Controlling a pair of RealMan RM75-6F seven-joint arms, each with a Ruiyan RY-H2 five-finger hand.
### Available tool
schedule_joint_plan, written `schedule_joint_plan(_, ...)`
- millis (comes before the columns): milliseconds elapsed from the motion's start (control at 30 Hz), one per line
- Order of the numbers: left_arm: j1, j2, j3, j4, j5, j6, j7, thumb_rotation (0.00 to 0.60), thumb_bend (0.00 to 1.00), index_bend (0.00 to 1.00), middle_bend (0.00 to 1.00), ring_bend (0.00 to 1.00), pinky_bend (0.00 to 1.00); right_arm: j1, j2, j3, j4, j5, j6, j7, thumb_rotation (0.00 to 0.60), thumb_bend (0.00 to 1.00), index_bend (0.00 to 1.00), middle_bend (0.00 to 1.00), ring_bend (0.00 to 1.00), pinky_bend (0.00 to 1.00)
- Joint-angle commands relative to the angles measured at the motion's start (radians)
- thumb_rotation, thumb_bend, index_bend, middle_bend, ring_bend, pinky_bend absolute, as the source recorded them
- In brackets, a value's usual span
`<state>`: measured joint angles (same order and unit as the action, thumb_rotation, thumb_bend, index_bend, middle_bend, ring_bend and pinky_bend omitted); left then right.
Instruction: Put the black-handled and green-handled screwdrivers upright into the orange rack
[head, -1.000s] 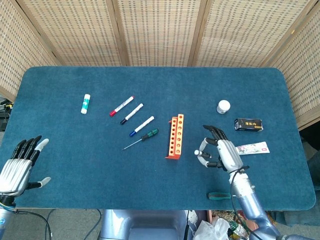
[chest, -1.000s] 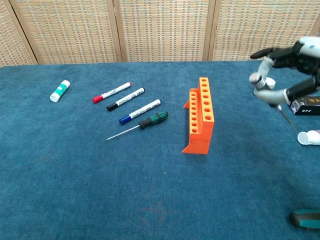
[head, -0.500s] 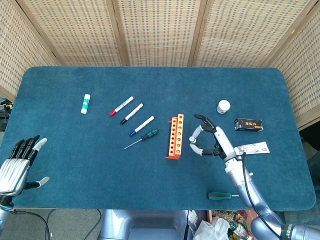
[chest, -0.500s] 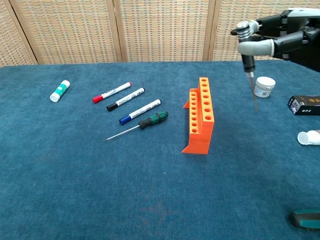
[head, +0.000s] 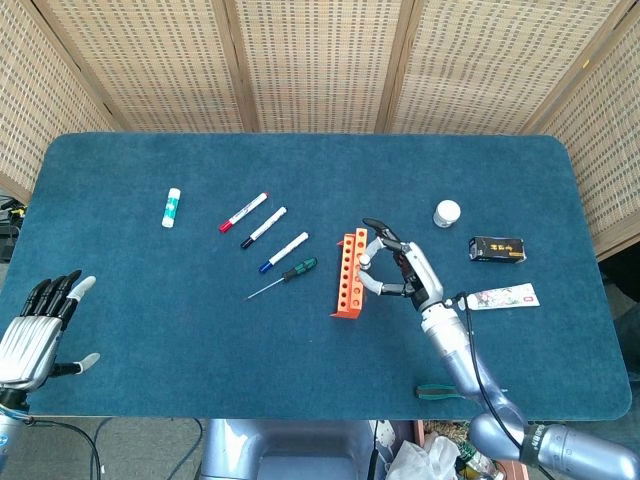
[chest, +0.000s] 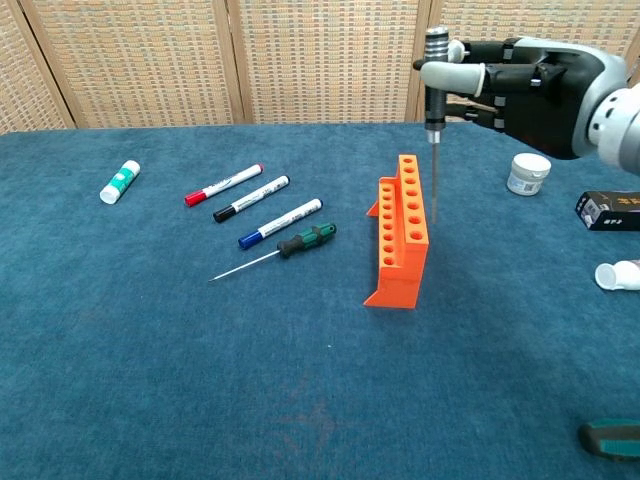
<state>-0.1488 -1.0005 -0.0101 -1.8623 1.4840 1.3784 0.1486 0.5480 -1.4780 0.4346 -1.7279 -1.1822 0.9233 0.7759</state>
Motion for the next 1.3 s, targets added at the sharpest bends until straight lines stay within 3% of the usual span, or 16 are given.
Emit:
schedule_joint_plan(33,-0.001,0.000,0.000,0.000,-0.001,-0.001,0.000,0.600,0.00,0.00,0.00,0.00,0.00,0.008,-0.021,-0.003,0.019,-0.014,0.007,0.023,0.600,0.49,0.62,0.10,0.00,0.00)
schedule_joint_plan(600,-0.004,-0.002,0.000,-0.001,-0.008,-0.006,0.008,0.600,0.00,0.00,0.00,0.00,0.00,0.024,-0.060,-0.040,0.068,-0.042,0.019,0.032,0.600,0.49,0.63,0.10,0.00,0.00)
schedule_joint_plan(1300,-0.006,-0.005,0.000,0.000,-0.010,-0.008,0.011,0.600,0.00,0.00,0.00,0.00,0.00,0.035,-0.048,-0.045,0.082,-0.040,0.014,0.055,0.600,0.49,0.63,0.10,0.00,0.00)
